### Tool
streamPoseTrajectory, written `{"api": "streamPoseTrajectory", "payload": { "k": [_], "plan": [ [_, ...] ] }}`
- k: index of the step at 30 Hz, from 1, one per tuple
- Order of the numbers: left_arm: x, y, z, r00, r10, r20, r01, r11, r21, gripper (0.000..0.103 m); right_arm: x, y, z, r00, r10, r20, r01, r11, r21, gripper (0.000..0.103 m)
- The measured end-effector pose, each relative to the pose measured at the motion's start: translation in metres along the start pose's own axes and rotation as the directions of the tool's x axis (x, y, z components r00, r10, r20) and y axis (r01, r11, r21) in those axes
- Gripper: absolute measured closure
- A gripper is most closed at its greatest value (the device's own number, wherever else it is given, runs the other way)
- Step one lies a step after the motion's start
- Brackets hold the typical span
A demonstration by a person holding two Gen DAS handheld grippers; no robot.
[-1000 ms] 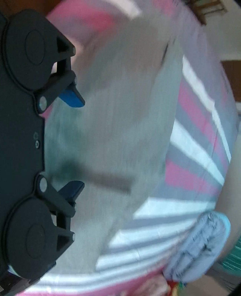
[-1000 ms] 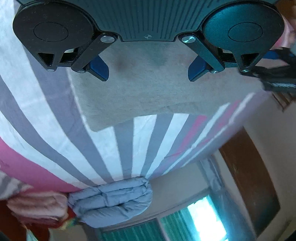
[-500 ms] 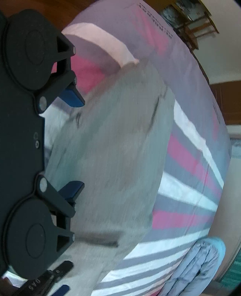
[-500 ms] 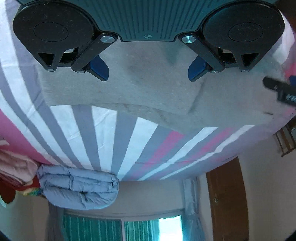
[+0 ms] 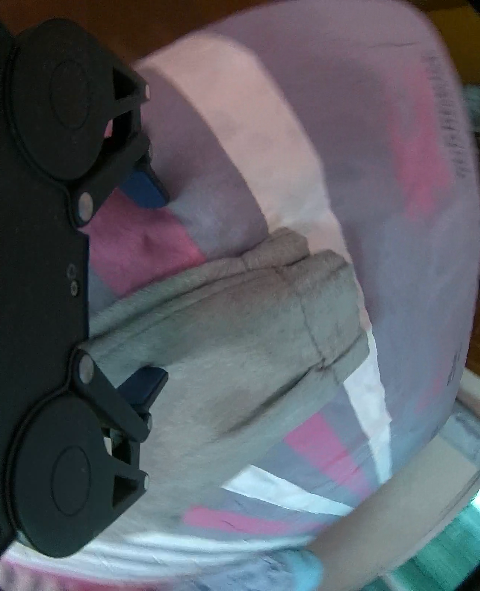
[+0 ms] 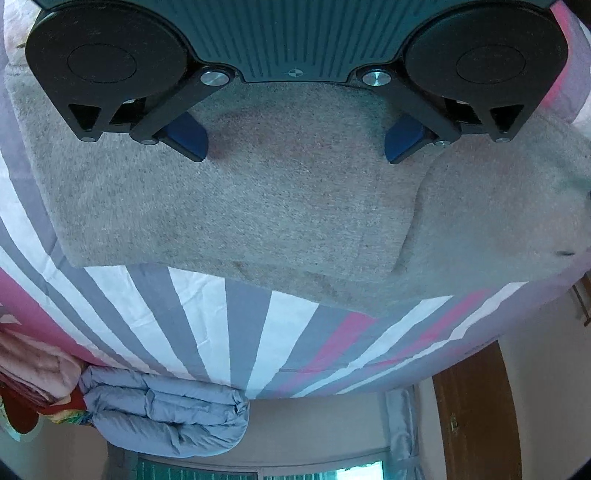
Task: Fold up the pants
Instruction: 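Grasp the pant leg end with the left gripper and lift it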
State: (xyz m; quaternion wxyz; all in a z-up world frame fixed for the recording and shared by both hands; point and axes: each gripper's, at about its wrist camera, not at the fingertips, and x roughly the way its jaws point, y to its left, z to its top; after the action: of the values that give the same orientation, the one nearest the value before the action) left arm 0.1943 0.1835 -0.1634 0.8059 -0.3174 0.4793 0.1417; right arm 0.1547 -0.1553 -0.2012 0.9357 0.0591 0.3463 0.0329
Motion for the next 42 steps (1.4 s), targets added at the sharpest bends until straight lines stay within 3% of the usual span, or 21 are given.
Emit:
{"api": "streamPoseTrajectory", "payload": {
  "k": [6, 11, 16, 17, 18, 19, 21, 23, 24, 29, 32, 35, 39, 42],
  "plan": [
    [0.016, 0.012, 0.016, 0.983, -0.18, 0.041, 0.183, 0.979, -0.084, 0.014, -0.002, -0.001, 0.001, 1.0, 0.012, 0.002, -0.012, 1.0, 0.012, 0.0],
    [0.038, 0.018, 0.023, 0.944, -0.324, 0.066, 0.33, 0.927, -0.176, 0.014, -0.002, -0.001, 0.0, 1.0, 0.016, 0.011, -0.016, 1.0, 0.018, 0.0],
    [0.054, 0.015, 0.027, 0.907, -0.406, 0.114, 0.421, 0.876, -0.233, 0.016, -0.002, -0.002, 0.0, 1.0, 0.024, 0.013, -0.024, 0.999, 0.021, 0.0],
    [0.053, 0.014, 0.026, 0.905, -0.407, 0.121, 0.425, 0.874, -0.238, 0.025, -0.002, -0.002, 0.0, 1.0, 0.025, 0.014, -0.025, 0.999, 0.021, 0.0],
    [0.052, 0.013, 0.024, 0.911, -0.394, 0.121, 0.412, 0.878, -0.242, 0.06, -0.002, -0.002, -0.001, 1.0, 0.025, 0.016, -0.025, 0.999, 0.019, 0.0],
    [0.053, 0.013, 0.024, 0.916, -0.386, 0.108, 0.401, 0.884, -0.242, 0.08, -0.002, -0.002, -0.001, 1.0, 0.024, 0.018, -0.025, 1.0, 0.019, 0.0],
    [0.05, 0.013, 0.023, 0.919, -0.382, 0.101, 0.395, 0.888, -0.234, 0.09, -0.003, -0.001, -0.001, 1.0, 0.02, 0.018, -0.021, 1.0, 0.017, 0.0],
    [0.037, 0.003, 0.022, 0.931, -0.344, 0.119, 0.36, 0.92, -0.155, 0.092, -0.003, 0.0, 0.0, 1.0, 0.013, 0.015, -0.013, 1.0, 0.012, 0.0],
    [0.027, -0.004, 0.02, 0.93, -0.343, 0.135, 0.358, 0.928, -0.106, 0.093, -0.004, 0.002, 0.001, 1.0, 0.006, 0.013, -0.007, 1.0, 0.003, 0.0],
    [-0.022, -0.052, 0.009, 0.89, -0.416, 0.185, 0.399, 0.909, 0.123, 0.093, -0.011, 0.004, 0.006, 1.0, -0.001, 0.024, 0.001, 1.0, 0.002, 0.0],
    [-0.05, -0.091, -0.006, 0.862, -0.478, 0.168, 0.431, 0.867, 0.251, 0.093, -0.002, 0.009, 0.001, 1.0, -0.017, -0.007, 0.016, 0.998, -0.065, 0.0],
    [-0.072, -0.133, -0.031, 0.844, -0.524, 0.116, 0.451, 0.809, 0.377, 0.093, 0.0, 0.0, 0.011, 0.998, 0.023, -0.055, -0.025, 0.999, -0.034, 0.0],
    [-0.083, -0.179, -0.077, 0.836, -0.548, 0.031, 0.459, 0.729, 0.508, 0.093, -0.02, -0.031, 0.016, 0.993, 0.112, -0.035, -0.108, 0.989, 0.105, 0.0],
    [-0.079, -0.212, -0.123, 0.842, -0.539, -0.037, 0.453, 0.666, 0.593, 0.093, -0.041, -0.067, 0.012, 0.988, 0.155, 0.004, -0.152, 0.961, 0.23, 0.0]
  ]
}}
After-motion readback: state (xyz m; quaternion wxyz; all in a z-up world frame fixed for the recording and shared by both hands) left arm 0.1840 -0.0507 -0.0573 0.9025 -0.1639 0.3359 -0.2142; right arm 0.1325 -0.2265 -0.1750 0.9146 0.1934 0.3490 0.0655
